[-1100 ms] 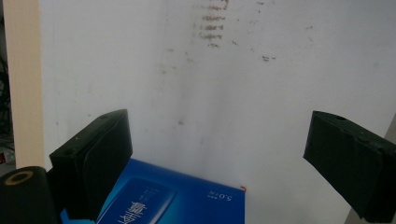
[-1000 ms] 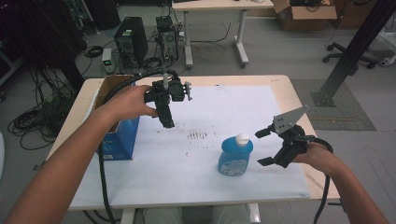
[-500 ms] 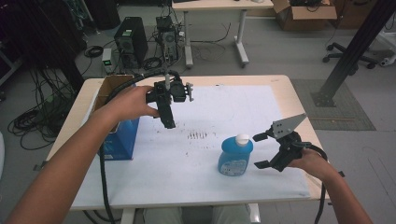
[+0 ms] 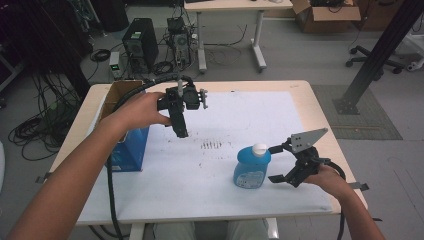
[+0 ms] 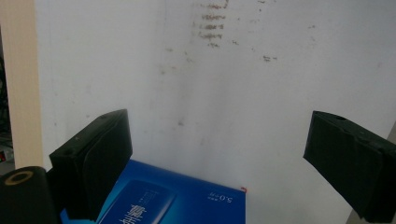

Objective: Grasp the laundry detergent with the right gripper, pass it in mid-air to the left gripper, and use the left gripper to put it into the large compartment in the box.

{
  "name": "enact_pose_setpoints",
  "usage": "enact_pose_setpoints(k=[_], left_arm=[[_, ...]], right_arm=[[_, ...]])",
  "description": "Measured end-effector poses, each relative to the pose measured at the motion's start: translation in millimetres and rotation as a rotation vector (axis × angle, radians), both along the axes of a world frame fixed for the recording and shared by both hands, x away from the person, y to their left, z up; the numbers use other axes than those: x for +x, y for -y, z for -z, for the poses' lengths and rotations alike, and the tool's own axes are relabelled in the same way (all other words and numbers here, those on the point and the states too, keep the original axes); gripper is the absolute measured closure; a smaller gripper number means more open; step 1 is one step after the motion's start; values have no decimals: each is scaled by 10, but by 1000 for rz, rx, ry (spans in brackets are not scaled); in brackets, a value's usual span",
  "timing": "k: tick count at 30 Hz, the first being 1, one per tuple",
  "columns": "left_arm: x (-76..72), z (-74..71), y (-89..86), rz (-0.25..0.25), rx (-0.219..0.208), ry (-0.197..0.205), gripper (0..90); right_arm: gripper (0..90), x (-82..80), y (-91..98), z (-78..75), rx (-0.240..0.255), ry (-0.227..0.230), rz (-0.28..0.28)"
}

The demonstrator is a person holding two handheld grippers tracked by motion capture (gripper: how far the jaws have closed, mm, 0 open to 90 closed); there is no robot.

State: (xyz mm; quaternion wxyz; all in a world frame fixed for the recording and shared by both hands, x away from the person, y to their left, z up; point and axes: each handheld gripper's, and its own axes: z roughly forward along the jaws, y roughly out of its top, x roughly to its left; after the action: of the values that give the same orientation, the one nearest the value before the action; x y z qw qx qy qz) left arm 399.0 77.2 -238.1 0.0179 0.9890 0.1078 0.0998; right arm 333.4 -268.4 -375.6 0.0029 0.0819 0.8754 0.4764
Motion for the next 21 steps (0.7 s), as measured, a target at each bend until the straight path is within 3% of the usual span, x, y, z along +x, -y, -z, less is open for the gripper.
enact_pose_setpoints(k=[21], left_arm=[[-14,-8,-11,-2,-1,3,80]], right_arm=[[65,-23,-207,204,91,1,-4]])
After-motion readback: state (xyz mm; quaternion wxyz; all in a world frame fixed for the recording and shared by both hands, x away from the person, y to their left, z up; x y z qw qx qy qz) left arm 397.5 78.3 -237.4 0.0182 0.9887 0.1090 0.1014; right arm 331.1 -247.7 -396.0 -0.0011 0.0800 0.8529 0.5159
